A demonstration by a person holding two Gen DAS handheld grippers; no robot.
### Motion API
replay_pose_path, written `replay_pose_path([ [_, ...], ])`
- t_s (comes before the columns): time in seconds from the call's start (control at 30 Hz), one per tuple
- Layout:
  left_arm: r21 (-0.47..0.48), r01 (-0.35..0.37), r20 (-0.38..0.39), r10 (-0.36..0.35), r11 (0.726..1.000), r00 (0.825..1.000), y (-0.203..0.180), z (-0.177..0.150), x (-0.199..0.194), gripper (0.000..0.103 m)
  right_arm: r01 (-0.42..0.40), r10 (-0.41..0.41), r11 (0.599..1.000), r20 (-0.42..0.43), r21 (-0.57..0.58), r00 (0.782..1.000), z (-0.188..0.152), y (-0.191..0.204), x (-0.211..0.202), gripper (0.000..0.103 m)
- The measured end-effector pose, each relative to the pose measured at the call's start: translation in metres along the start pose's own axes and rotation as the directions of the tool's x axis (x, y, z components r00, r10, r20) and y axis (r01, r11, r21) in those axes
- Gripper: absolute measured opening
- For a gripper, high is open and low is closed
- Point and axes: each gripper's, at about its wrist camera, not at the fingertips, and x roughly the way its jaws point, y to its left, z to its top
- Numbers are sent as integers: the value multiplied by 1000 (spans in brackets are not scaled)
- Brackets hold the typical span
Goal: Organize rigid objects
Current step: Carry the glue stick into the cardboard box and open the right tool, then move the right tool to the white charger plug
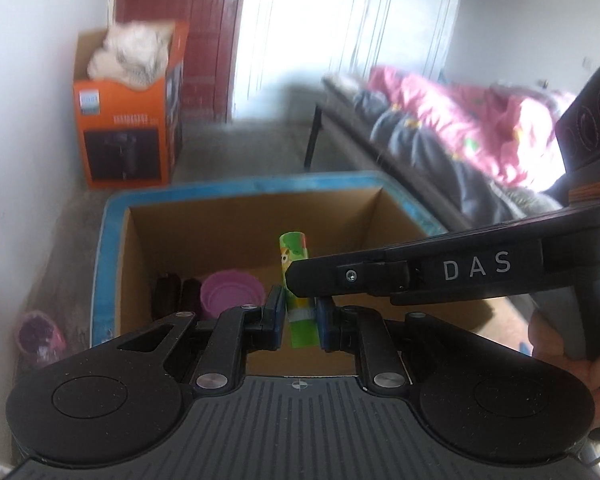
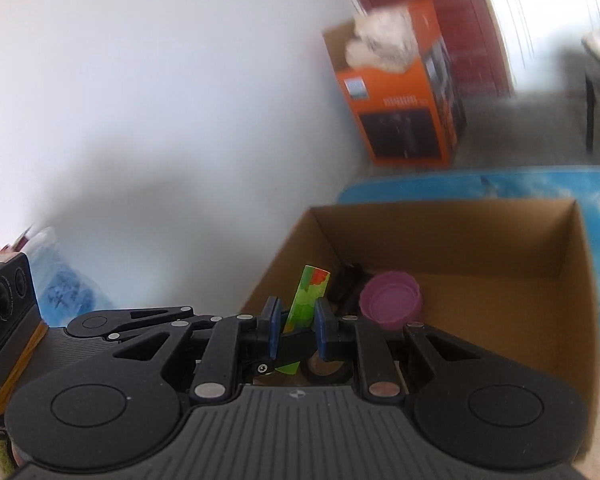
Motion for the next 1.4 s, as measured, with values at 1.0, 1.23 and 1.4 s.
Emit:
replay_pose_path([
  [1.0,21,-51,-402,55,998,914,33,10,88,28,8,67,975,-327,222,943,9,-82,98,21],
  [1.23,26,-63,-204,67,998,977,25,24,26,51,-84,117,973,-145,214,982,13,-73,26,21],
  [1.4,29,-21,-62,23,999,998,12,11,-22,65,-165,165,967,15,194,986,-4,-70,-45,21],
])
